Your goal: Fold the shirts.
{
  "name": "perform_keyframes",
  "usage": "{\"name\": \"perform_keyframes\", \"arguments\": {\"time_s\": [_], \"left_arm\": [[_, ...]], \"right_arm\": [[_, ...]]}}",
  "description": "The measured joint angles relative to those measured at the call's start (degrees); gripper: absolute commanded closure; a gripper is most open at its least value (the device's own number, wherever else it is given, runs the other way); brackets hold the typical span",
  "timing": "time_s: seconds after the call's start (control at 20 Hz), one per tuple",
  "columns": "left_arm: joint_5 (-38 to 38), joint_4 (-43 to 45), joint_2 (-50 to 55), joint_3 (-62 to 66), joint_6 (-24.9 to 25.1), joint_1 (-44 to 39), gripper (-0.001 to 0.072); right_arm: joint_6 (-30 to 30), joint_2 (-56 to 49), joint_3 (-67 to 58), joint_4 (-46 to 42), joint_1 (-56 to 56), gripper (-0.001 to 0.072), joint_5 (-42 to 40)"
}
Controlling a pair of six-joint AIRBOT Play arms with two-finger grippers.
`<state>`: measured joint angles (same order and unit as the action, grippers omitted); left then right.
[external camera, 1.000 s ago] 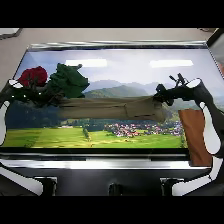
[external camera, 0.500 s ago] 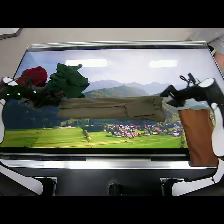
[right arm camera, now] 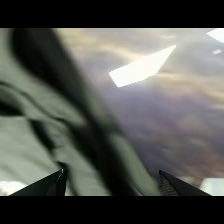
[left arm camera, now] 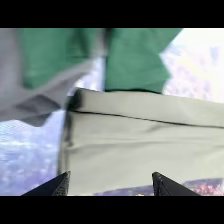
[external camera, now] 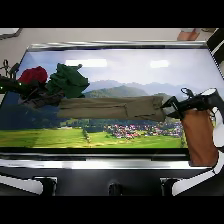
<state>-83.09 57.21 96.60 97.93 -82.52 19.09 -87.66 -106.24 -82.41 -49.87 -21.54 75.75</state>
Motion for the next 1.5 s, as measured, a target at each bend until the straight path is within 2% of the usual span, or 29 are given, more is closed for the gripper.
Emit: {"name": "perform_keyframes", "arguments": {"time_s": [0.1, 0.15, 0.2, 0.25, 0.3, 0.35, 0.4, 0.45, 0.55, 0.75, 1.05, 1.5], "left_arm": [[0.0, 0.0, -0.9, 0.0, 0.0, -1.4, 0.0106], [-0.1, 0.0, -1.2, 0.0, 0.0, -2.2, 0.0106], [0.0, 0.0, -1.4, 0.0, 0.0, -3.3, 0.0118], [-0.1, -0.1, -1.6, 0.0, 0.2, -4.4, 0.0125], [-0.1, -0.2, -1.6, 0.0, 0.5, -5.7, 0.0129], [0.0, -0.1, -1.6, 0.0, 1.1, -7.2, 0.0286], [0.0, -0.2, -1.6, -0.2, 1.8, -9.0, 0.0533], [0.3, -0.3, -1.6, -0.6, 2.5, -10.9, 0.0619], [1.9, -0.3, -1.5, -2.5, 3.6, -15.5, 0.0680], [10.0, -4.0, 1.1, -7.6, 4.8, -27.3, 0.0680], [21.7, -21.8, 10.8, -9.7, 5.3, -41.5, 0.0680], [26.7, -40.3, 18.2, -10.0, 7.7, -55.8, 0.0681]], "right_arm": [[-0.2, -0.9, -0.1, 1.7, 2.0, 0.0013, -2.2], [0.0, -1.4, -0.1, 3.5, 3.2, 0.0060, -3.6], [0.4, -1.6, 0.0, 4.3, 4.3, 0.0188, -4.8], [0.8, -2.0, 0.0, 5.3, 5.5, 0.0394, -6.2], [1.1, -2.2, 0.0, 5.7, 6.5, 0.0645, -7.3], [1.1, -2.2, -0.2, 5.5, 7.4, 0.0668, -7.6], [1.1, -1.6, -0.4, 6.4, 8.0, 0.0670, -7.9], [1.1, -0.5, -0.6, 7.5, 8.4, 0.0670, -7.6], [0.7, 2.5, -0.7, 7.6, 9.0, 0.0671, -6.8], [-0.7, 11.6, -0.9, 6.1, 9.4, 0.0671, -2.7], [-4.9, 26.1, -0.9, 4.8, 9.7, 0.0671, 5.9], [-10.6, 40.1, -0.9, 1.3, 9.7, 0.0669, 16.3]]}}
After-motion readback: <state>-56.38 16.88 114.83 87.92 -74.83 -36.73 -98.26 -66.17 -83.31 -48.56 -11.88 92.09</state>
